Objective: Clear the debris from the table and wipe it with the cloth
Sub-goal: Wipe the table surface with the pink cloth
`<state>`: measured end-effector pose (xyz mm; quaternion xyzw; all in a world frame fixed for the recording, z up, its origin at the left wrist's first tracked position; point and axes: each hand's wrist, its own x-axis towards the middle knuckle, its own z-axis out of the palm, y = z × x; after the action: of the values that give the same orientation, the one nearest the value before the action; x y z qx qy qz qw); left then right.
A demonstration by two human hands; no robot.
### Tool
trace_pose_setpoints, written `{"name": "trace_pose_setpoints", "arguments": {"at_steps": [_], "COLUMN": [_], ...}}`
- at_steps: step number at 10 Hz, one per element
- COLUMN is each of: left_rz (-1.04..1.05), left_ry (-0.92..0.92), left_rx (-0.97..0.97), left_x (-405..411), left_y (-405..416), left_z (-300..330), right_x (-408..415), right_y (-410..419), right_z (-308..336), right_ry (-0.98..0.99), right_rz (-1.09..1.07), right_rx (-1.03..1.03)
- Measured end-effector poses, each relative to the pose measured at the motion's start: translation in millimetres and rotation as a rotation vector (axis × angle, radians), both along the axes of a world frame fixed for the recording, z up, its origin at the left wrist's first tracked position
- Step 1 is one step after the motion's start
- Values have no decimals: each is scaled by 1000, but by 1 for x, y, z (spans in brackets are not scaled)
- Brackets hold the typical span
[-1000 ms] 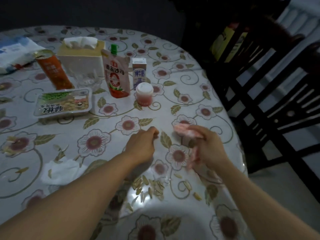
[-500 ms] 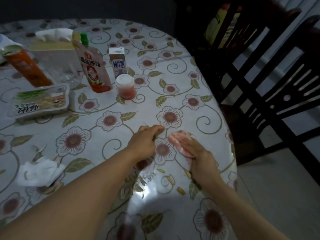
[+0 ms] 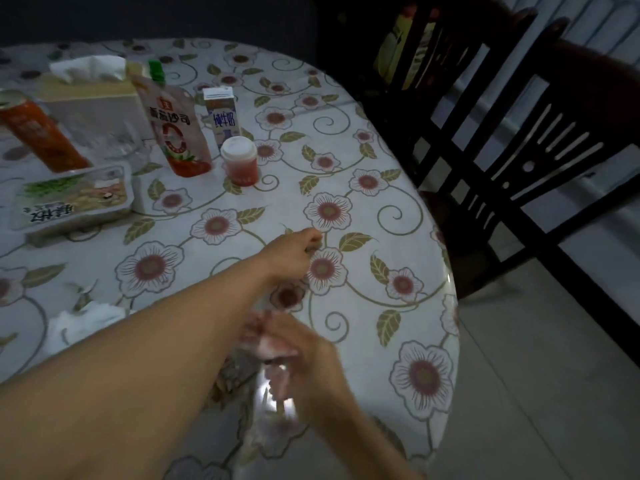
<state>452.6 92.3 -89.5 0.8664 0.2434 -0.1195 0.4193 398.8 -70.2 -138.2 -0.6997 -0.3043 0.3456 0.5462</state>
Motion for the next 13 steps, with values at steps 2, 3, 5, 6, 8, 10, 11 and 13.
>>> {"name": "trace_pose_setpoints", "arguments": {"at_steps": [2, 3, 5, 6, 8, 10, 11, 13], "left_rz": [-81, -112, -147, -162, -220, -229, -227, -286], "left_ry": [-53, -81, -58, -32, 4, -3, -36, -83], "left_rx": [-64, -49, 6, 18, 28, 40, 75, 82], "left_x": [0, 2, -3, -2, -13, -50, -54, -35], "left_y": [-28, -38, -39, -40, -44, -40, -45, -78], "left_z": [-6, -12, -27, -24, -15, -2, 0, -4], "right_x": [96, 138, 95, 25, -69, -44, 11, 109], "right_y": [-54, -67, -78, -62, -23, -46, -73, -111], "right_z": [60, 38, 10, 16, -24, 46, 62, 29], "right_ry": [-313, -610, -634, -654, -378, -40, -131, -342], "right_rz": [-333, -369, -398, -277, -372, -361, -579, -755], "right_rx": [-67, -370, -304, -245, -76, 32, 31, -272]}}
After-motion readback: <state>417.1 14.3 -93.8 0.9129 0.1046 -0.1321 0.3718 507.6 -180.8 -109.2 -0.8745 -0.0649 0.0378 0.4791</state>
